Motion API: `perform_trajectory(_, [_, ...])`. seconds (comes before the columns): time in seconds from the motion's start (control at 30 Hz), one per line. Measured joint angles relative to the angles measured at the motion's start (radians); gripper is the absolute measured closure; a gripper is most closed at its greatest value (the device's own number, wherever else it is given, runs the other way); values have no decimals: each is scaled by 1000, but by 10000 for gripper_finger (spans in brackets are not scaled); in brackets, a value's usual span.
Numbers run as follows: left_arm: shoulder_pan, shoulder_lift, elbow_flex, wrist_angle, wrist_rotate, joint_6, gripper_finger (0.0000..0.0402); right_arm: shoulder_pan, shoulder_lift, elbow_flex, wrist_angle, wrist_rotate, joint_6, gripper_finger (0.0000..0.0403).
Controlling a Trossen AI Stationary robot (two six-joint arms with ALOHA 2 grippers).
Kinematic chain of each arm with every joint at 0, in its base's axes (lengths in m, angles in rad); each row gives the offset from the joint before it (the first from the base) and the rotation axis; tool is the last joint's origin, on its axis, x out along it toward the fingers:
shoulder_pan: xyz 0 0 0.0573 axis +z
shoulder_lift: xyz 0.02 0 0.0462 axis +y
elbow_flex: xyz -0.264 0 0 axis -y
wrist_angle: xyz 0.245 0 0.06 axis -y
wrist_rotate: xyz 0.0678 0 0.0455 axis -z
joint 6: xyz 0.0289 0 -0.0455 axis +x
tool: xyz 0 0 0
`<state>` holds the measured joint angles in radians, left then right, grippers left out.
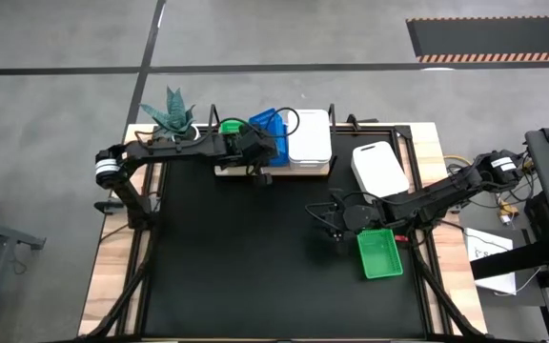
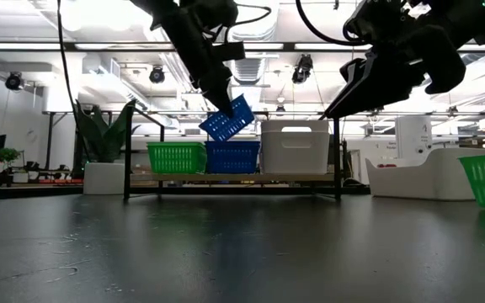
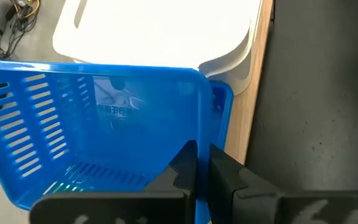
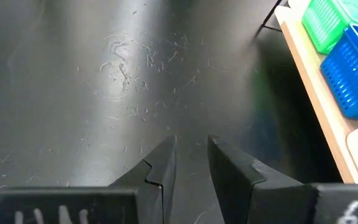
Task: Stack baskets on shelf by color
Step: Stack the blue bin on top of the stacked blue bins on the shelf
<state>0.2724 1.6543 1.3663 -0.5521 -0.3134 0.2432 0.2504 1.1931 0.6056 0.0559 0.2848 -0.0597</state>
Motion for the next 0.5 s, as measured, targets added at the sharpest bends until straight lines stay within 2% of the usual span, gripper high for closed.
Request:
perform_trajectory(0.27, [7,0,0,0,36,-1,399,0,0,0,0,0,0,319])
perform_trajectory(0.5, [15,0,-1,14,36,-1,350,0,0,0,0,0,0,319])
